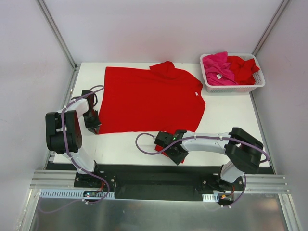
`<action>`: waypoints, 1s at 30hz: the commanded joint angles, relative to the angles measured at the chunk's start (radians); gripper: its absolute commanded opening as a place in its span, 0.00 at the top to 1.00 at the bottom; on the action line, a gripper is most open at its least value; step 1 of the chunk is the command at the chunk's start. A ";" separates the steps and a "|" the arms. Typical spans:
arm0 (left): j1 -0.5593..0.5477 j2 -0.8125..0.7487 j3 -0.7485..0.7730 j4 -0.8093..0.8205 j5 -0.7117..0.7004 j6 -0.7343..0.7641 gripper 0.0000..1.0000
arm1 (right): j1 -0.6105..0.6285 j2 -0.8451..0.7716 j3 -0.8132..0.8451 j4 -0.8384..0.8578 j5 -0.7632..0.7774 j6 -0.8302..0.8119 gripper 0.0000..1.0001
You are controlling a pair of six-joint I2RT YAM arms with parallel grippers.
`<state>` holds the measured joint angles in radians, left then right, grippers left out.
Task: Fold and stack the t-shirts
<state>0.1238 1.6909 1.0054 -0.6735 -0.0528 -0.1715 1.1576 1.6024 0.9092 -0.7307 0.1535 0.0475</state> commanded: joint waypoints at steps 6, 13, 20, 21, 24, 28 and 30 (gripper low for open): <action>-0.004 0.019 0.002 0.000 0.018 -0.005 0.97 | 0.008 0.008 0.022 -0.027 0.012 -0.001 0.64; -0.006 0.010 -0.001 0.000 0.021 -0.006 1.00 | 0.007 0.008 0.022 -0.027 0.014 0.000 0.64; -0.033 -0.098 -0.019 -0.006 0.025 -0.006 1.00 | 0.007 0.014 0.028 -0.024 0.015 0.002 0.64; -0.035 -0.111 -0.028 -0.008 0.025 -0.010 1.00 | 0.007 0.011 0.031 -0.024 0.018 0.002 0.64; -0.036 -0.131 -0.031 -0.008 0.027 -0.010 1.00 | 0.007 0.002 0.039 -0.030 0.029 0.003 0.67; -0.036 -0.129 -0.031 -0.011 0.034 -0.011 1.00 | 0.008 -0.005 0.043 -0.038 0.032 0.003 0.81; -0.038 -0.135 -0.036 -0.014 0.041 -0.011 1.00 | 0.007 -0.006 0.042 -0.044 0.035 0.006 0.85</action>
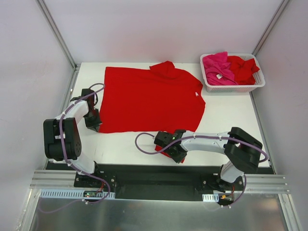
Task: Fold and stack the t-shirts
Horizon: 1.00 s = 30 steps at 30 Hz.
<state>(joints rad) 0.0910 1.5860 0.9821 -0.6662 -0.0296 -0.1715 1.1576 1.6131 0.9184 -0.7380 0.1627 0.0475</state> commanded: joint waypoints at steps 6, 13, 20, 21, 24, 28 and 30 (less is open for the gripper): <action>-0.008 -0.049 -0.014 -0.021 0.017 -0.008 1.00 | 0.008 -0.021 0.033 -0.047 0.034 0.012 0.91; -0.011 -0.052 -0.016 -0.022 0.025 -0.006 1.00 | 0.007 -0.028 0.054 -0.080 0.043 0.017 0.99; -0.019 -0.044 -0.016 -0.021 0.028 -0.003 1.00 | 0.008 -0.044 0.051 -0.098 0.037 0.020 0.71; -0.020 -0.043 -0.014 -0.019 0.027 -0.003 1.00 | 0.008 -0.047 0.048 -0.095 0.031 0.020 0.69; -0.023 -0.041 -0.013 -0.021 0.026 -0.003 1.00 | 0.010 -0.050 0.036 -0.089 0.014 0.023 0.66; -0.028 -0.037 -0.011 -0.021 0.023 0.000 1.00 | 0.011 -0.051 0.020 -0.086 0.000 0.025 0.64; -0.031 -0.032 -0.010 -0.021 0.022 0.001 1.00 | 0.016 -0.056 0.013 -0.081 -0.011 0.026 0.64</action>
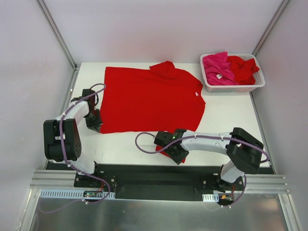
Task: Fold and stack the t-shirts
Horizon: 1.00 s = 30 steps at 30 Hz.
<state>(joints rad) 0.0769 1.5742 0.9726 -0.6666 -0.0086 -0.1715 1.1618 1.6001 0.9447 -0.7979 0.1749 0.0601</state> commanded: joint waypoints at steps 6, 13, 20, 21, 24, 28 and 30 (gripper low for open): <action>-0.023 -0.013 0.005 -0.021 -0.005 0.003 1.00 | 0.022 -0.046 -0.023 -0.021 -0.045 0.021 0.64; -0.028 -0.006 0.008 -0.021 -0.008 0.004 1.00 | 0.030 -0.032 -0.038 -0.014 -0.038 0.021 0.64; -0.031 -0.006 0.009 -0.019 -0.010 0.009 1.00 | 0.030 -0.016 -0.052 0.009 -0.026 -0.003 0.64; -0.032 -0.006 0.009 -0.019 -0.010 0.009 1.00 | 0.030 -0.014 -0.052 0.012 -0.026 -0.006 0.64; -0.034 -0.005 0.011 -0.022 -0.008 0.009 1.00 | 0.030 -0.005 -0.044 0.017 -0.022 -0.014 0.65; -0.037 -0.002 0.011 -0.021 -0.008 0.010 1.00 | 0.030 0.001 -0.029 0.020 -0.015 -0.026 0.65; -0.037 0.001 0.012 -0.021 -0.010 0.012 1.00 | 0.030 0.011 -0.024 0.022 -0.015 -0.034 0.65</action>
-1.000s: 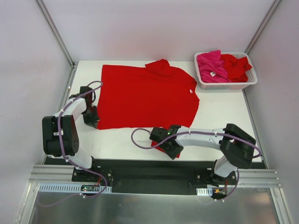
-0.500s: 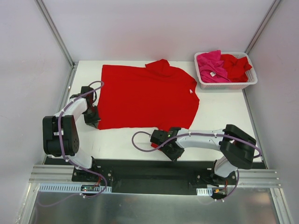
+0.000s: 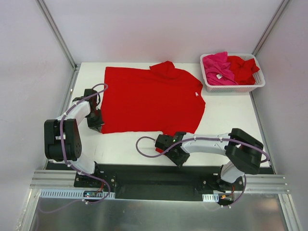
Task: Fold and stack the t-shirts
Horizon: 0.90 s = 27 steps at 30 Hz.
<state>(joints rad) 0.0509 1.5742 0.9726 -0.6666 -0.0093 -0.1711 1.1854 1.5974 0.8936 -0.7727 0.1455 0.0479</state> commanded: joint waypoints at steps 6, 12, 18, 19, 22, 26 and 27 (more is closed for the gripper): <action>-0.013 0.003 0.014 -0.021 -0.011 0.015 1.00 | 0.005 0.044 0.025 0.009 0.016 -0.036 0.65; -0.014 0.001 0.012 -0.021 -0.011 0.015 1.00 | 0.003 0.062 0.024 0.023 0.005 -0.042 0.77; -0.016 0.000 0.015 -0.022 -0.012 0.016 1.00 | 0.003 0.056 0.033 0.012 0.008 -0.040 0.99; -0.019 0.000 0.014 -0.022 -0.014 0.016 1.00 | 0.005 0.053 0.037 0.007 0.009 -0.043 0.99; -0.023 -0.005 0.015 -0.031 -0.023 0.013 1.00 | 0.005 0.044 0.062 -0.031 0.015 -0.042 0.99; -0.029 -0.032 0.009 -0.044 -0.044 0.008 1.00 | 0.005 0.007 0.114 -0.095 0.038 -0.040 0.99; -0.029 -0.043 0.008 -0.045 -0.050 0.004 1.00 | 0.005 0.004 0.125 -0.126 0.042 -0.040 0.99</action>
<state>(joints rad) 0.0315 1.5745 0.9726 -0.6701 -0.0170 -0.1696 1.1889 1.6375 0.9474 -0.8070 0.1520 0.0093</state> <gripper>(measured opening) 0.007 0.016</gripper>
